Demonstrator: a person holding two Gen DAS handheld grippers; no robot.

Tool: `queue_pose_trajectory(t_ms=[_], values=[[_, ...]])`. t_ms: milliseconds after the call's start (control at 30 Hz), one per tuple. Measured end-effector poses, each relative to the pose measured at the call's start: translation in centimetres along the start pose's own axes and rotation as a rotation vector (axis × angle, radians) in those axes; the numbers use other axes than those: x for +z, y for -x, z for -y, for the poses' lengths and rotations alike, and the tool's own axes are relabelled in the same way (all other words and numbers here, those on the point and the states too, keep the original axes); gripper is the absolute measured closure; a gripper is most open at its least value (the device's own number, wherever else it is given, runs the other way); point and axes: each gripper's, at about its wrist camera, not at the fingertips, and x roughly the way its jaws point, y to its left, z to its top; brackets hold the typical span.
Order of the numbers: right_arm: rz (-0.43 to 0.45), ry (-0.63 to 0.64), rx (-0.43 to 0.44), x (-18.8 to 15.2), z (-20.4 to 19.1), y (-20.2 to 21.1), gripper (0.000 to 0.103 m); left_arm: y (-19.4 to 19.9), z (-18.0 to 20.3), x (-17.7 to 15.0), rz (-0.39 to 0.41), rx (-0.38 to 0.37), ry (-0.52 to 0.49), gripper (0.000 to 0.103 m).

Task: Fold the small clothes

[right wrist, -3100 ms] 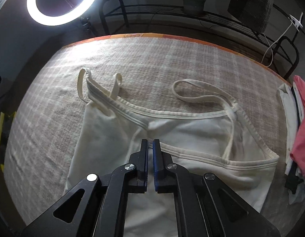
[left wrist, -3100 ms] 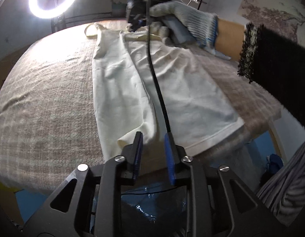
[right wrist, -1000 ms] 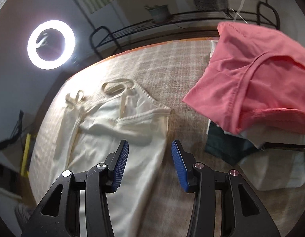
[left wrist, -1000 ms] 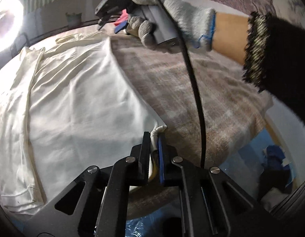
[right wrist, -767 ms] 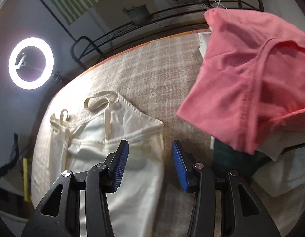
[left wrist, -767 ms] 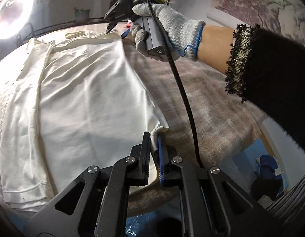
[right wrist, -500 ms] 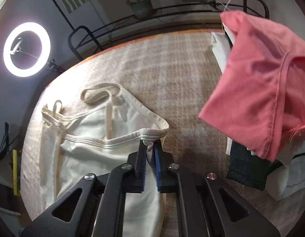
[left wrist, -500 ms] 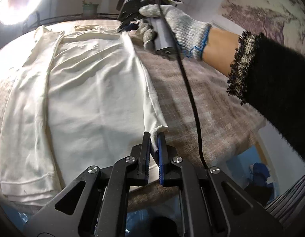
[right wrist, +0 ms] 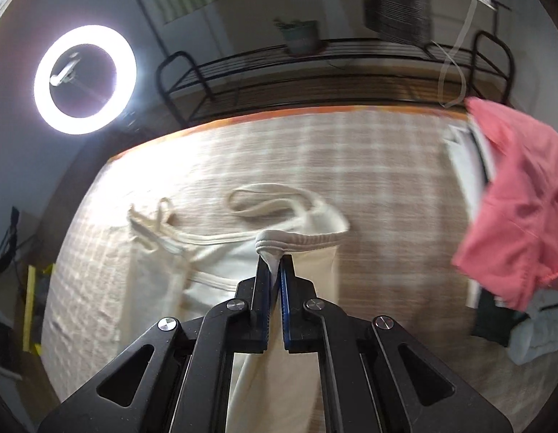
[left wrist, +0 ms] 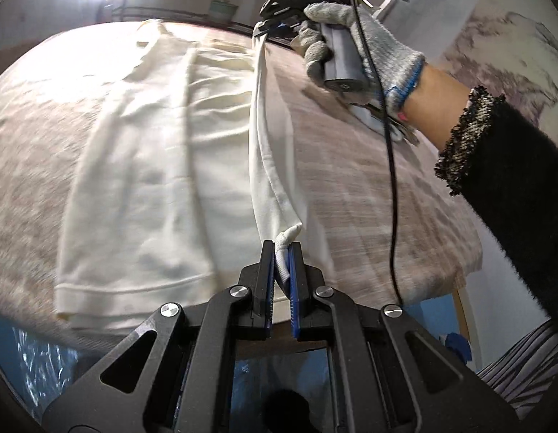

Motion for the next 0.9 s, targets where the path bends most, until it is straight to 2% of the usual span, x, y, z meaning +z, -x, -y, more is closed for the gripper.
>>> queue_pose_trajectory(t_ms=[333,500,567,667,800,900], values=[[-0.081,0.127,0.008,-0.5,-6.7,-4.8,0.099,-0.4,-1.7,-1.2,-0.022,0.030,0.018,0.098],[-0.119,0.182,-0.046,-1.4,-7.9,-6.7,0.099,-0.9,-1.3,-1.4,-0.041,0.021,-0.006,0.098],[-0.147,0.183,-0.037,-1.8,-7.5,-7.0,0.098,-0.6,-1.2,-1.1,-0.052,0.011,-0.016,0.098],[-0.151,0.154,-0.009,-2.0,-6.3,-5.6,0.094,0.5,-1.4,-1.0,-0.064,-0.017,-0.029,0.083],[-0.099,0.045,0.071,-2.6,-3.9,-1.0,0.093,3.8,-2.1,-1.2,-0.026,-0.009,-0.079,0.074],[-0.080,0.017,0.065,-3.8,-2.8,2.5,0.093,6.4,-3.6,-1.3,0.008,0.022,-0.081,0.073]])
